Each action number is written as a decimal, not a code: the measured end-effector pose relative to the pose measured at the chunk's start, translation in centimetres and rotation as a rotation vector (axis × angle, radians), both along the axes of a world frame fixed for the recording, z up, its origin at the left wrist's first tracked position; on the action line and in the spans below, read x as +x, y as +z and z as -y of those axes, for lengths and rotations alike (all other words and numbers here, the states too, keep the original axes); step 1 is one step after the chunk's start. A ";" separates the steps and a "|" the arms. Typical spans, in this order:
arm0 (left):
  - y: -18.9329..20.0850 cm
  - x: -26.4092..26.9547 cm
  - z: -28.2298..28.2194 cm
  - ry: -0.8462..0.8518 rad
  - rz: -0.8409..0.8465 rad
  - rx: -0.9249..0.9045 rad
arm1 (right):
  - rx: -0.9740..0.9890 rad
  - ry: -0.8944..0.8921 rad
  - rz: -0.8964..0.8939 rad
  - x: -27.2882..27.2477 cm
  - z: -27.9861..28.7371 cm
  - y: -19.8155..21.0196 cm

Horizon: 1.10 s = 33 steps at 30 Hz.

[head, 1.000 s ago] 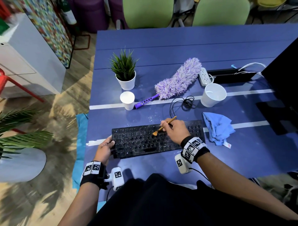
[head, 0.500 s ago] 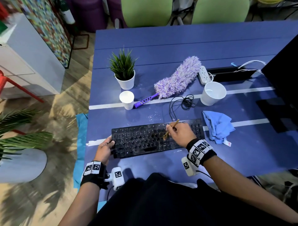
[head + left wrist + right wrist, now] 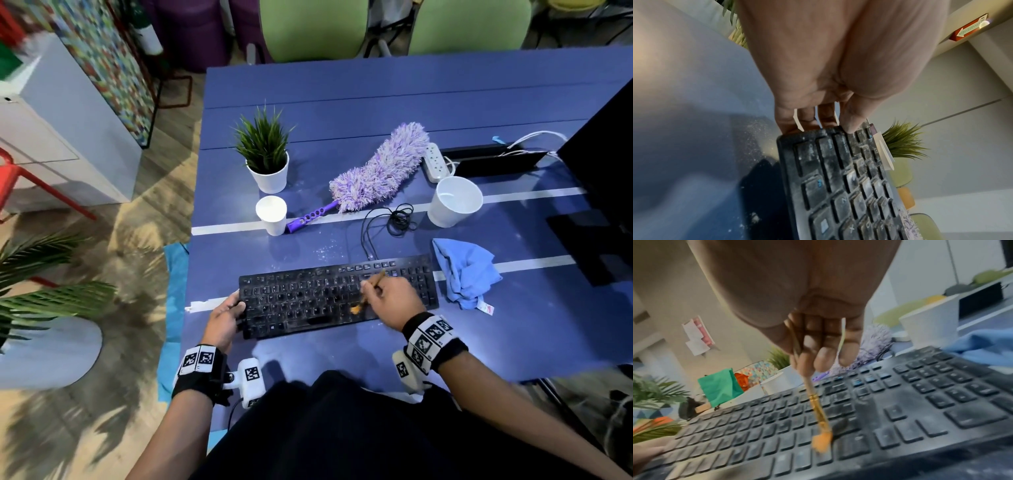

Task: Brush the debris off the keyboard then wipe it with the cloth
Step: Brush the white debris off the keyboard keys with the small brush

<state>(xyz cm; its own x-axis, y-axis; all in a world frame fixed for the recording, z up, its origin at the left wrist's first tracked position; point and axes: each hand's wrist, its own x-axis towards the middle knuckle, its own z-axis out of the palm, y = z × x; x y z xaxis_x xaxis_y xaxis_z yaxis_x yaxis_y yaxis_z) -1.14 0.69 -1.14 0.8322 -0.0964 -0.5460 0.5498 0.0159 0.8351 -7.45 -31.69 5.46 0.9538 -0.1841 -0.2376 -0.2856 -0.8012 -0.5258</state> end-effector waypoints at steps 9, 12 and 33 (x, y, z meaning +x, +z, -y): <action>0.0 0.4 0.1 -0.023 0.003 -0.001 | 0.239 0.223 0.105 -0.1 -2.4 -0.3; 0.3 0.5 0.1 -0.016 0.004 -0.002 | 0.277 0.146 0.114 0.3 -3.2 -0.6; 0.6 0.4 0.3 0.001 -0.008 -0.009 | 0.160 0.264 -0.025 0.1 -6.6 -0.9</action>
